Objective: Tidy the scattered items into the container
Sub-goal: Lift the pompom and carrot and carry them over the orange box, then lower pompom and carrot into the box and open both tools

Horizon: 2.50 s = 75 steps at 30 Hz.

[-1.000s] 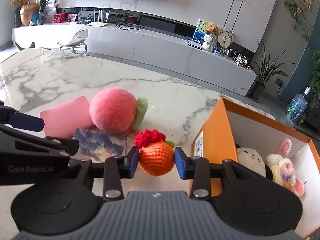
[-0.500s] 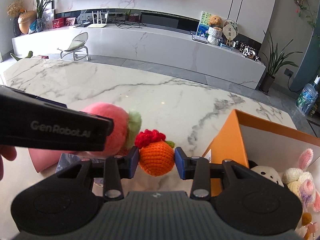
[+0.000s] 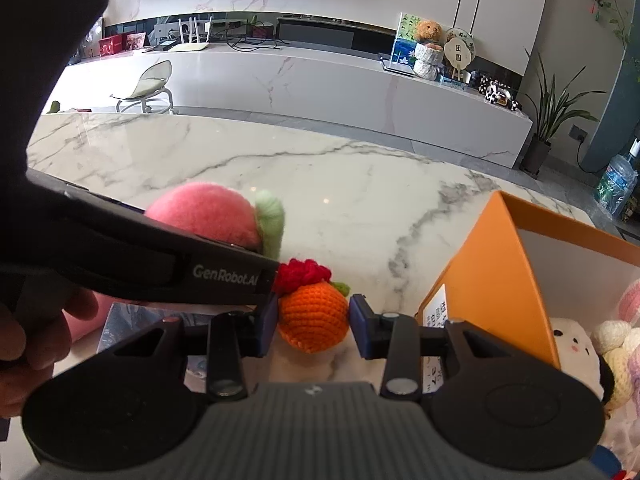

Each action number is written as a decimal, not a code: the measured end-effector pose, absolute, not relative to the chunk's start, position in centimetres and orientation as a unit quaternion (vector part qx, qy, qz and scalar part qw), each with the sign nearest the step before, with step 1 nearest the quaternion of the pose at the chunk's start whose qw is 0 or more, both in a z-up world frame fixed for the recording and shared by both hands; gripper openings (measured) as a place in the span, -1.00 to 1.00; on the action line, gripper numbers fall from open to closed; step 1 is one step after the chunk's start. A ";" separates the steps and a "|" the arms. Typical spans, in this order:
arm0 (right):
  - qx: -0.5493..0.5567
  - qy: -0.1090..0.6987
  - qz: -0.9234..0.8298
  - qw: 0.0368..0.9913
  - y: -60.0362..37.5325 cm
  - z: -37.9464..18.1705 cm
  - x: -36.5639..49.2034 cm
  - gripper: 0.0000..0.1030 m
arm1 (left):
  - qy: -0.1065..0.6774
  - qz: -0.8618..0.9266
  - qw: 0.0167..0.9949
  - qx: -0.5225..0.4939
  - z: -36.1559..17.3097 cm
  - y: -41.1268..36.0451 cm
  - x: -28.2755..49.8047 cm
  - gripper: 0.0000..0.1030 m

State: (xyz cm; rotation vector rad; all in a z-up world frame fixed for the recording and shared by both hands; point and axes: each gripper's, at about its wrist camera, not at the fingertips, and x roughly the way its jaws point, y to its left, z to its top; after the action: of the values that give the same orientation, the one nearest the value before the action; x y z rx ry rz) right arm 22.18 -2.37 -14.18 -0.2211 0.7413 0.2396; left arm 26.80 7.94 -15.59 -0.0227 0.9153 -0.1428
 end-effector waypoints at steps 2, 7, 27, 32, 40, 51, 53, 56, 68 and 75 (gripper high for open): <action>-0.107 0.361 0.118 0.919 -2.4 -14.3 22.2 -0.19 | 0.443 -0.070 0.893 -0.018 -16.1 8.0 26.8 0.10; -0.116 0.353 0.117 0.921 -2.1 -14.6 22.0 -0.20 | 0.413 -0.082 0.907 -0.016 -16.0 8.0 25.9 -0.01; -0.093 0.276 0.115 0.950 -3.2 -7.9 16.6 -0.20 | 0.343 -0.062 0.937 -0.007 -6.5 8.7 18.2 -0.02; -0.082 0.244 0.108 0.960 -5.0 -5.1 13.5 -0.20 | 0.316 -0.079 0.945 -0.016 -3.5 6.9 15.6 -0.02; -0.049 0.211 0.065 0.974 -10.7 -1.8 9.3 -0.20 | 0.274 -0.133 0.952 0.004 -0.1 1.1 12.6 -0.02; -0.010 0.215 -0.035 0.976 -22.8 -0.7 7.0 -0.20 | 0.271 -0.230 0.935 0.020 0.3 -9.5 11.9 -0.02; -0.013 0.223 -0.044 0.974 -24.6 -0.9 6.8 -0.20 | 0.277 -0.240 0.930 0.019 0.0 -11.1 12.3 -0.02; -0.012 0.242 -0.051 0.969 -27.1 -1.6 7.3 -0.20 | 0.289 -0.248 0.924 0.022 -0.7 -13.2 13.0 -0.02; 0.017 0.309 -0.059 0.949 -31.1 -6.5 11.0 -0.20 | 0.340 -0.243 0.906 0.065 -4.2 -18.0 15.6 -0.02; -0.002 0.326 -0.029 0.945 -31.5 -7.8 11.8 -0.19 | 0.370 -0.248 0.893 0.060 -6.1 -19.3 17.3 -0.02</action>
State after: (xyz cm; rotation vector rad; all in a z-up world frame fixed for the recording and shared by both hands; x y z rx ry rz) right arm 11.84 -31.49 -7.80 -0.0043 0.6641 -0.0598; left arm 17.29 -19.32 -6.06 0.1240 0.7684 -0.5135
